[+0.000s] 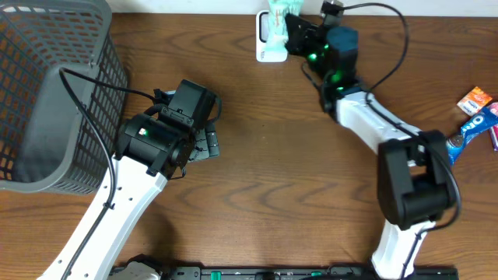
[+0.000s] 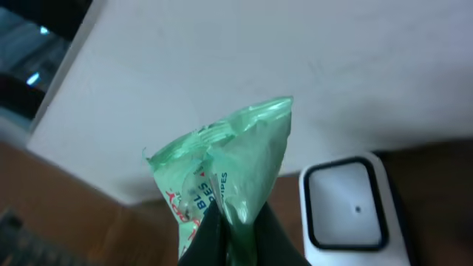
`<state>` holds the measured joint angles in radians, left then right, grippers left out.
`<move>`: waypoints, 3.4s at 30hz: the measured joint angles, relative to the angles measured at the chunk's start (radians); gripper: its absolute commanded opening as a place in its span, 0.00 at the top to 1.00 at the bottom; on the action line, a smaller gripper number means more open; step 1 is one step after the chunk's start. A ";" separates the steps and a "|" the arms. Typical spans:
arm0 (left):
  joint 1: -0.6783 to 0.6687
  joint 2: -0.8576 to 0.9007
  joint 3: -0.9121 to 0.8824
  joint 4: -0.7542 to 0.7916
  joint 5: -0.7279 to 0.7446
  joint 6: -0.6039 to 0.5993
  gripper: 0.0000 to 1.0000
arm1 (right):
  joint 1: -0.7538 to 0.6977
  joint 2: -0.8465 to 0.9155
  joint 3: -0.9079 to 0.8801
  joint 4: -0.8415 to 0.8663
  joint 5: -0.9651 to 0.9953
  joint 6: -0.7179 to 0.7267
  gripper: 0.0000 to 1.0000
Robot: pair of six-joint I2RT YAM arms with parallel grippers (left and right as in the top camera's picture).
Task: Scan the item barcode
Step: 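Raise the wipes pack up to the scanner face, then carry the wipes pack to the far right and drop it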
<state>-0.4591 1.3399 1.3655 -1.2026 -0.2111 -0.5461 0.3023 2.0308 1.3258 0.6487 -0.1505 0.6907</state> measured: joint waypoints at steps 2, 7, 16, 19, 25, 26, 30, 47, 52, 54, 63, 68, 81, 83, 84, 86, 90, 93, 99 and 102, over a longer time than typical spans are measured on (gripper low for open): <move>0.000 0.000 0.000 -0.001 0.000 0.000 0.02 | 0.031 0.037 0.000 0.057 0.082 0.000 0.99; 0.000 0.000 0.000 -0.002 0.000 0.000 0.02 | 0.068 0.133 0.018 0.070 0.194 0.000 0.99; 0.000 0.000 0.000 -0.002 0.000 0.000 0.02 | 0.056 0.305 0.370 -0.201 0.230 -0.032 0.99; 0.000 0.000 0.000 -0.002 0.000 0.000 0.02 | 0.050 0.330 0.500 -0.291 0.232 -0.070 0.99; 0.000 0.000 0.000 -0.001 0.000 0.000 0.02 | 0.034 0.331 0.555 -0.363 0.233 -0.103 0.99; 0.000 0.000 0.000 -0.002 0.000 0.000 0.02 | 0.029 0.332 0.555 -0.378 0.232 -0.105 0.99; 0.000 0.000 0.000 -0.002 0.000 0.000 0.02 | 0.012 0.336 0.555 -0.395 0.194 -0.130 0.99; 0.000 0.000 0.000 -0.002 0.000 0.000 0.02 | -0.185 0.182 0.552 -0.862 0.297 -0.311 0.99; 0.000 0.000 0.000 -0.002 0.000 0.000 0.02 | -0.393 0.042 0.561 -1.068 0.352 -0.375 0.99; 0.000 0.000 0.000 -0.001 0.000 0.000 0.02 | -0.467 0.016 0.567 -1.151 0.371 -0.399 0.99; 0.000 0.000 0.000 -0.002 0.000 0.000 0.02 | -0.615 0.028 0.499 -1.295 0.397 -0.441 0.98; 0.000 0.000 0.000 -0.002 0.000 0.000 0.02 | -0.684 0.028 0.433 -1.295 0.419 -0.449 0.62; 0.000 0.000 0.000 -0.002 0.000 0.000 0.02 | -0.747 0.021 0.391 -1.404 0.442 -0.459 0.01; 0.000 0.000 0.000 -0.002 0.000 0.000 0.02 | -0.740 -0.006 0.386 -1.423 0.439 -0.463 0.01; 0.000 0.000 0.000 -0.002 0.000 0.000 0.02 | -0.734 -0.030 0.384 -1.438 0.434 -0.463 0.01; 0.000 0.000 0.000 -0.002 0.000 0.000 0.02 | -0.719 -0.103 0.380 -1.472 0.410 -0.463 0.01; 0.000 0.000 0.000 -0.002 0.000 0.000 0.02 | -0.681 -0.306 0.382 -1.609 0.306 -0.463 0.01; 0.000 0.000 0.000 -0.002 0.000 0.000 0.02 | -0.652 -0.460 0.388 -1.761 0.203 -0.462 0.01; 0.000 0.000 0.000 -0.001 0.000 0.000 0.02 | -0.596 -0.653 0.335 -1.901 0.071 -0.461 0.01; 0.000 0.000 0.000 -0.001 0.000 0.000 0.02 | -0.541 -0.759 0.221 -1.894 0.031 -0.461 0.01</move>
<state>-0.4591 1.3399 1.3655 -1.2034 -0.2111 -0.5461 -0.2382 1.2716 1.5467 -1.2457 -0.1192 0.2295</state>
